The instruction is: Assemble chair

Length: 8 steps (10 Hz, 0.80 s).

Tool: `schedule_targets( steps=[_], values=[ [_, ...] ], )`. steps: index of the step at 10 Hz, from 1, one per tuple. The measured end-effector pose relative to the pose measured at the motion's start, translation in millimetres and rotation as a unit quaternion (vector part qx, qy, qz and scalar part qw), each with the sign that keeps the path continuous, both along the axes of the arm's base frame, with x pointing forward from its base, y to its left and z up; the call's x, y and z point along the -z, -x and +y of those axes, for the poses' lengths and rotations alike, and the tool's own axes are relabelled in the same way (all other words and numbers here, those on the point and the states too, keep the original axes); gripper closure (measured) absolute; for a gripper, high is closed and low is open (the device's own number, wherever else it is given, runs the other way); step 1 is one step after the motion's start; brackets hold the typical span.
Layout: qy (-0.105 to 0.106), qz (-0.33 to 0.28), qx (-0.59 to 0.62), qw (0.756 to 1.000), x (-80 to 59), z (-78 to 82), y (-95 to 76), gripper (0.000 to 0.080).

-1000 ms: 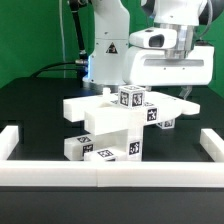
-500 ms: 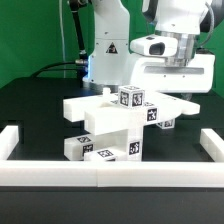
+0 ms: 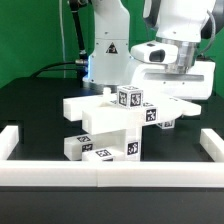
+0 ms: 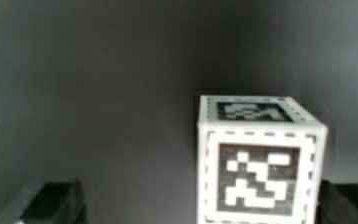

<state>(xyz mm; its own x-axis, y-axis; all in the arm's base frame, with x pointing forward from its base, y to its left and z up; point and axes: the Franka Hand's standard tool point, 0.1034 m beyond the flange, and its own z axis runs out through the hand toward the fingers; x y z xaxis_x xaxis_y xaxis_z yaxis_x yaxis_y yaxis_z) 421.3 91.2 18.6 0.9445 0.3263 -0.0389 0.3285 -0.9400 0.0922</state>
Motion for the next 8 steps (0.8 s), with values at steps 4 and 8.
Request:
schedule_targets(
  steps=[4, 8],
  values=[
    [0.003, 0.003, 0.006, 1.000, 3.8, 0.3, 2.7, 0.0189],
    [0.003, 0.002, 0.008, 1.000, 3.4, 1.6, 1.8, 0.0512]
  ],
)
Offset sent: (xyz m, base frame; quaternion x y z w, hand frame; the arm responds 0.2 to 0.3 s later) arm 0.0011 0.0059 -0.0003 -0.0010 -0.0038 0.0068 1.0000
